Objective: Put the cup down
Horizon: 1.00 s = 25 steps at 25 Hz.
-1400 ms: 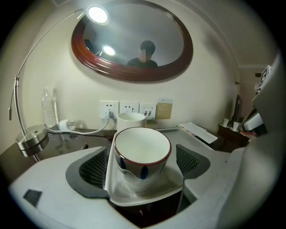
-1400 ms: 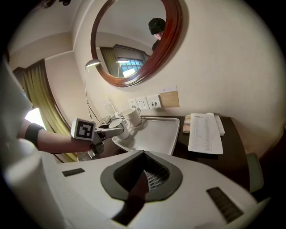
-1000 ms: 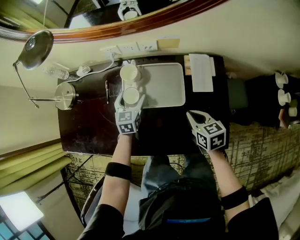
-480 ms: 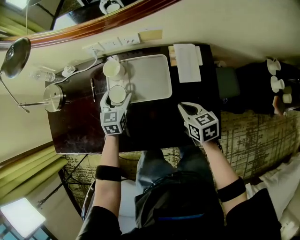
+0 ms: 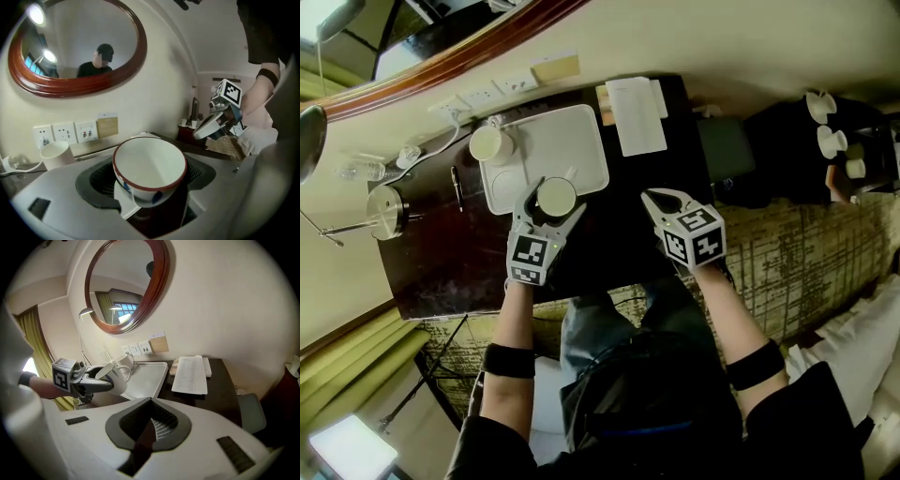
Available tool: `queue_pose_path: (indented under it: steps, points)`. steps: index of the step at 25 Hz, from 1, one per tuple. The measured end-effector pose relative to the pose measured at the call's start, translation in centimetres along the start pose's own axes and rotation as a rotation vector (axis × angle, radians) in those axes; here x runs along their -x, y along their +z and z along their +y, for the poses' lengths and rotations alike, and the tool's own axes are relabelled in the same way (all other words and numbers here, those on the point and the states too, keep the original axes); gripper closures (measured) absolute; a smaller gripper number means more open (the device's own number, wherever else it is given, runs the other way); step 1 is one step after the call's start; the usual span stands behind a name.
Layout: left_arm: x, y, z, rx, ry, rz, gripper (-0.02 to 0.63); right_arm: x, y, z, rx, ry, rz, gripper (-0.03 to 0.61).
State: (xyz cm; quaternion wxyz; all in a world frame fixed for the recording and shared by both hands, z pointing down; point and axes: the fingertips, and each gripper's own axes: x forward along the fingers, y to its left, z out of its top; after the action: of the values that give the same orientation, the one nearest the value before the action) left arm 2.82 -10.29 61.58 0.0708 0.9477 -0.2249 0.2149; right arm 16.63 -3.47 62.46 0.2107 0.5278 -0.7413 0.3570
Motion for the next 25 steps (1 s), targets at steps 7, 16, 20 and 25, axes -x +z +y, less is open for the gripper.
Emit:
queue_pose_path:
  steps: [7, 16, 20, 25]
  points:
    - [-2.9, -0.4, -7.3, -0.073, -0.169, 0.037, 0.212, 1.4, -0.2, -2.4, -0.028, -0.040, -0.014, 0.578]
    - [-5.0, -2.7, -12.6, -0.098, -0.268, 0.081, 0.212, 2.1, -1.1, -3.3, -0.038, -0.055, 0.003, 0.578]
    - [-5.2, -3.0, -13.1, -0.074, -0.266, 0.104, 0.212, 2.3, -1.4, -3.5, -0.040, -0.056, 0.009, 0.578]
    - [-5.6, -3.9, -13.0, -0.090, -0.282, 0.115, 0.212, 2.7, -1.8, -3.8, -0.045, -0.066, 0.013, 0.578]
